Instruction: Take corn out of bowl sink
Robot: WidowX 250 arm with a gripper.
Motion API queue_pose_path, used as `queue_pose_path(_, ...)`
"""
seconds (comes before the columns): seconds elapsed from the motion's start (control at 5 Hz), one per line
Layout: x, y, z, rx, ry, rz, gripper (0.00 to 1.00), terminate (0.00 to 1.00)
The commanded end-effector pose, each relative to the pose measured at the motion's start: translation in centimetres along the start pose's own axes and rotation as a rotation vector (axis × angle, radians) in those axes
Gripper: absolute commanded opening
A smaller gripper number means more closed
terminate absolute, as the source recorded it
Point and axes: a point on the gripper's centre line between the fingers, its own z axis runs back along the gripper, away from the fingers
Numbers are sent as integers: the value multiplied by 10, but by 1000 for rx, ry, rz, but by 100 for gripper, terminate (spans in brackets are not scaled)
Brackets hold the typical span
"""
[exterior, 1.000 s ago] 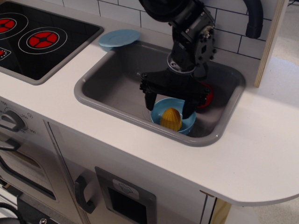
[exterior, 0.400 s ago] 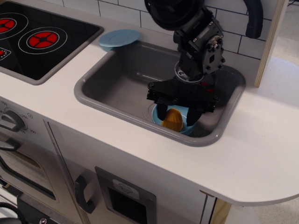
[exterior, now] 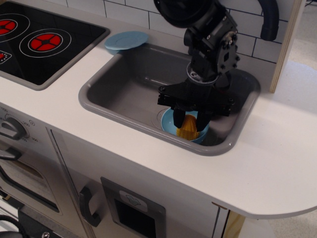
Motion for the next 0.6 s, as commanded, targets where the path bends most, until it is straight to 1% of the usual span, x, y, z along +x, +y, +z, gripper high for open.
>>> queue_pose_path(0.0,34,17,63,-99,-107,43,0,0)
queue_pose_path(0.2,51,35,73,-109,-113,94,0,0)
queue_pose_path(0.4,62,47,61,-90,-52,100,0,0)
